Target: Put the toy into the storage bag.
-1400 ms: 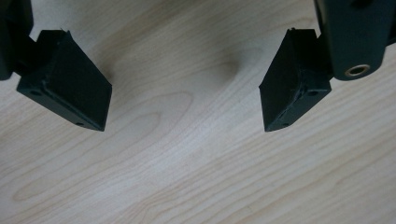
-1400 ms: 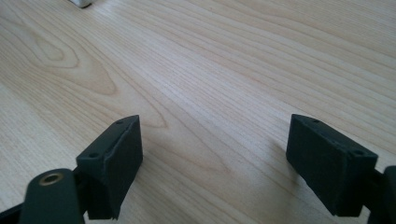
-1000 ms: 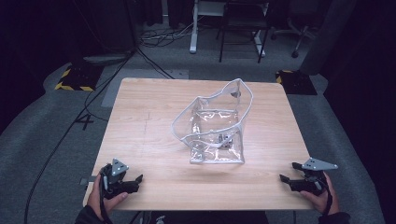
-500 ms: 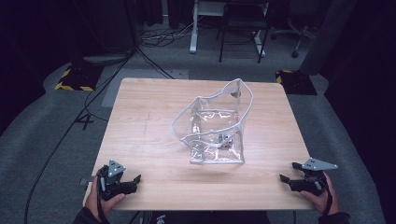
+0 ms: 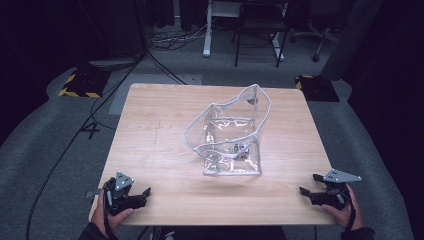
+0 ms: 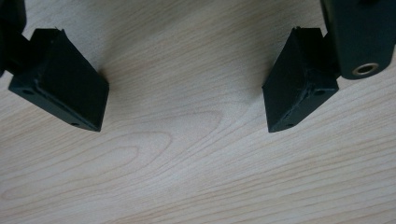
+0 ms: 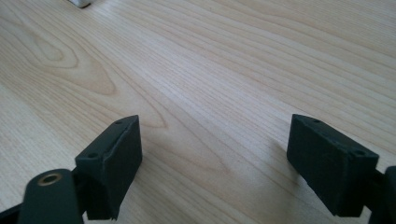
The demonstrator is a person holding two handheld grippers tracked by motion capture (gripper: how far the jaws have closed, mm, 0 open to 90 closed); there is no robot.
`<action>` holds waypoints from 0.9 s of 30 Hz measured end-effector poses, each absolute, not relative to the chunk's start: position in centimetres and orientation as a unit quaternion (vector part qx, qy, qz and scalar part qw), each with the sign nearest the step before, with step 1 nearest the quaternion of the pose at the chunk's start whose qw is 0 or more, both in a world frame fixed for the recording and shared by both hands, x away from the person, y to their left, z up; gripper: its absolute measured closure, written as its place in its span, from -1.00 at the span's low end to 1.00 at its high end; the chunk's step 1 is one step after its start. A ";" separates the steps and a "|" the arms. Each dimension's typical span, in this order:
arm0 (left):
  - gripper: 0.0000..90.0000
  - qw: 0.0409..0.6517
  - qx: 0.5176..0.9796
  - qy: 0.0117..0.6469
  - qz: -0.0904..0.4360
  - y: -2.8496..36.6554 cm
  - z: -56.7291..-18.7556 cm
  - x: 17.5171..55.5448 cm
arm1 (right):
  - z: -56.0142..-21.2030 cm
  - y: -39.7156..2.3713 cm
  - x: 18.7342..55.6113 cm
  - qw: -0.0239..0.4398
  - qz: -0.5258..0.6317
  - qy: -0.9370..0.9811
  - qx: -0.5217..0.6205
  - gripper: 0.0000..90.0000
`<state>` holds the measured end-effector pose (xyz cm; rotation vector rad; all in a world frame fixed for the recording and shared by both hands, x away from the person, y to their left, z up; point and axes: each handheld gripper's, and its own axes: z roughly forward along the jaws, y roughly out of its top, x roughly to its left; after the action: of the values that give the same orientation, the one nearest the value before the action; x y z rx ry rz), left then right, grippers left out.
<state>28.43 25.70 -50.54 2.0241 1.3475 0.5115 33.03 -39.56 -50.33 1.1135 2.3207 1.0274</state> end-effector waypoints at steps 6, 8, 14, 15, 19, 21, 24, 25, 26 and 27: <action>-0.68 0.322 0.771 0.513 0.194 25.7 -50.5 28.5 | -50.3 -39.6 33.0 0.185 0.364 0.824 0.393 -0.59; -0.68 0.322 0.771 0.513 0.194 25.7 -50.5 28.5 | -50.3 -39.6 33.0 0.184 0.365 0.823 0.395 -0.59; -0.67 0.323 0.773 0.511 0.194 25.7 -50.5 28.4 | -50.3 -39.6 33.0 0.184 0.365 0.823 0.394 -0.59; -0.67 0.323 0.773 0.511 0.194 25.8 -50.5 28.4 | -50.3 -39.6 33.0 0.184 0.365 0.823 0.395 -0.59; -0.67 0.323 0.773 0.511 0.194 25.8 -50.5 28.4 | -50.3 -39.6 33.0 0.184 0.365 0.823 0.395 -0.59; -0.67 0.323 0.773 0.511 0.194 25.8 -50.5 28.4 | -50.3 -39.5 33.0 0.183 0.365 0.823 0.395 -0.59; -0.67 0.323 0.773 0.510 0.193 25.8 -50.5 28.4 | -50.3 -39.6 33.0 0.184 0.365 0.823 0.395 -0.59; -0.67 0.323 0.774 0.510 0.193 25.8 -50.5 28.4 | -50.3 -39.6 33.0 0.183 0.366 0.823 0.395 -0.59; -0.67 0.323 0.774 0.510 0.193 25.8 -50.5 28.4 | -50.3 -39.6 33.0 0.183 0.366 0.823 0.395 -0.59; -0.67 0.322 0.774 0.510 0.192 25.8 -50.5 28.4 | -50.3 -39.6 33.0 0.183 0.366 0.823 0.395 -0.59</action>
<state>28.44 25.79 -50.51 2.0319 1.3382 0.5052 33.03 -39.56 -50.34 1.1139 2.3203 1.0312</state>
